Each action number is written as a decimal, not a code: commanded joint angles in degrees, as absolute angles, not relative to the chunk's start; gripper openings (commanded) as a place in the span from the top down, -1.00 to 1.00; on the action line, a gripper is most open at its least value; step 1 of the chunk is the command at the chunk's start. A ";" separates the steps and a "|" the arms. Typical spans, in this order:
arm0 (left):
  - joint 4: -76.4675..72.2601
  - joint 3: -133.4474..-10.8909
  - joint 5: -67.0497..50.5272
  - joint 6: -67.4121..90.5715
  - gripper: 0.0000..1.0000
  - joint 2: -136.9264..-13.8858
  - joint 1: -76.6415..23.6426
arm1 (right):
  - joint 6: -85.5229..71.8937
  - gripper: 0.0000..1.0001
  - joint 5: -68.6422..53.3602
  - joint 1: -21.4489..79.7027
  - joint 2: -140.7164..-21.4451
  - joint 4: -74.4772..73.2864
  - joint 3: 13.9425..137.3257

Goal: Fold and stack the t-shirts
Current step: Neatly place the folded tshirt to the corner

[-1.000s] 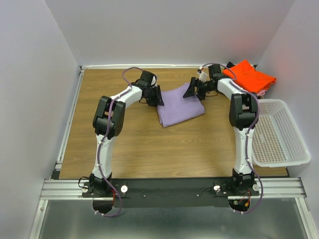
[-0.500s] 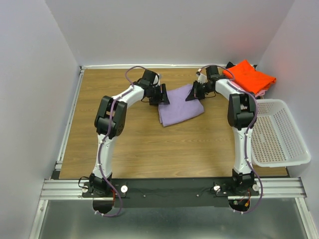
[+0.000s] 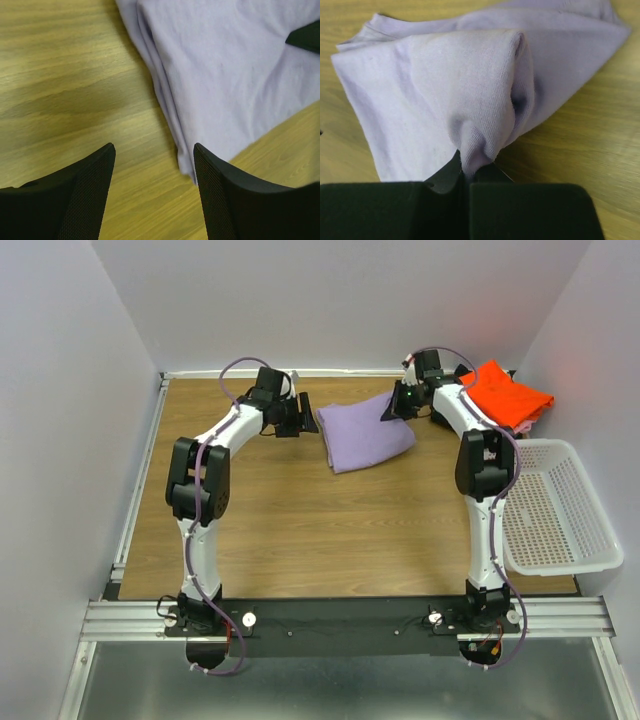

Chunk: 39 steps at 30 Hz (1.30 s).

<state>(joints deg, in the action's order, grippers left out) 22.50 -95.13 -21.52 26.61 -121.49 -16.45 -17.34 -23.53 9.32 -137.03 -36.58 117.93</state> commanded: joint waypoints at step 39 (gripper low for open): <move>19.34 -80.77 -24.61 22.15 -0.43 -116.01 -13.97 | -28.82 0.97 -5.19 -6.15 -137.38 -32.08 149.85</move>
<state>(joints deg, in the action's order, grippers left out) 19.00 -80.44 -23.03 23.11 -115.68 -14.22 -26.02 -8.34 -4.54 -138.65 -37.34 147.11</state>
